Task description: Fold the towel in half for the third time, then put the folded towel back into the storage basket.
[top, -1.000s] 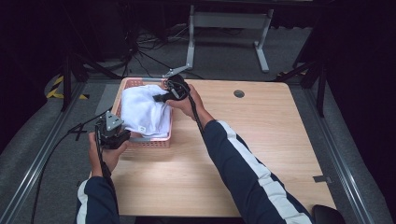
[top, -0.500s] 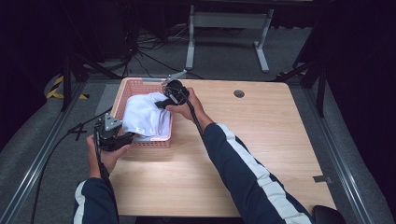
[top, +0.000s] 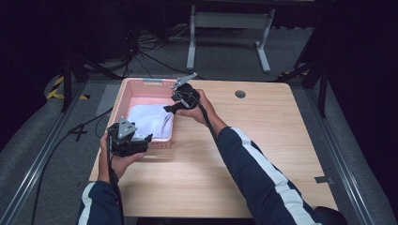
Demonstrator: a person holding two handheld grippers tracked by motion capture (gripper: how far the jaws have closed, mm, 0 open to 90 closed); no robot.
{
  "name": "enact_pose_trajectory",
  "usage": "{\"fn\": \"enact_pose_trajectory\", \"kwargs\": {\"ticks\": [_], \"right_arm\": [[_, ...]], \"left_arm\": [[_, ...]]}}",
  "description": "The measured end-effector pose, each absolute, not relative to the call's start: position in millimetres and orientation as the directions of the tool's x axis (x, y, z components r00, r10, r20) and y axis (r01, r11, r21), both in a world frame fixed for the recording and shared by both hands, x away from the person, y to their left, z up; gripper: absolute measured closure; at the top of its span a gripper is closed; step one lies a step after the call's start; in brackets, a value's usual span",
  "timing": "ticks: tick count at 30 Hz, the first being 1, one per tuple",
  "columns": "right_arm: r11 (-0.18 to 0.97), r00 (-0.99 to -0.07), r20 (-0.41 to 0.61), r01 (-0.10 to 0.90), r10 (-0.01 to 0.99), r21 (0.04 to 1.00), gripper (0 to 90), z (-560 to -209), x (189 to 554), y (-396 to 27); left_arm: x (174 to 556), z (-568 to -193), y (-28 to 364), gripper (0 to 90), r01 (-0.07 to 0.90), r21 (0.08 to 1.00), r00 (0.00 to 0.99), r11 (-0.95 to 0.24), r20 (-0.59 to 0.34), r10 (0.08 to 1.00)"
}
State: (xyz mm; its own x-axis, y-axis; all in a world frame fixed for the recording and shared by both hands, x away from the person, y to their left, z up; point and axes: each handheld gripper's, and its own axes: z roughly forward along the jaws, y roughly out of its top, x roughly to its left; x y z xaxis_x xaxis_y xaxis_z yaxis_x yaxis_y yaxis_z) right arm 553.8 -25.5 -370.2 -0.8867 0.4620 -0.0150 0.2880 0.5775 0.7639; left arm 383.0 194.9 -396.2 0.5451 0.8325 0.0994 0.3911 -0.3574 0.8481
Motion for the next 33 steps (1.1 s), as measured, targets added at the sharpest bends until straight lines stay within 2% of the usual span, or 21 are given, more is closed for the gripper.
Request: {"fn": "enact_pose_trajectory", "kwargs": {"ticks": [12,20,23,25,28,33], "right_arm": [[0.634,-0.901,-0.100,0.215,0.422,0.742,35.1,-368,504,-91],[0.653,-0.892,-0.151,0.186,0.425,0.734,33.3,-372,447,-176],[0.665,-0.878,-0.173,0.197,0.447,0.720,32.2,-384,420,-216],[0.674,-0.868,-0.190,0.201,0.459,0.711,31.1,-392,403,-242],[0.681,-0.849,-0.192,0.237,0.491,0.693,29.4,-410,378,-284],[0.617,-0.815,-0.105,0.340,0.570,0.710,26.8,-446,348,-343]], "left_arm": [[351,-398,160,21.0,0.333,0.839,0.661,-0.431,0.118,0.741],[321,-413,119,20.1,0.262,0.784,0.773,-0.563,0.179,0.609],[316,-425,106,19.1,0.239,0.750,0.815,-0.616,0.190,0.548],[317,-435,100,19.5,0.261,0.739,0.833,-0.621,0.153,0.532],[319,-448,92,20.4,0.270,0.703,0.852,-0.658,0.144,0.504],[326,-467,81,21.0,0.290,0.677,0.880,-0.676,0.090,0.467]]}}
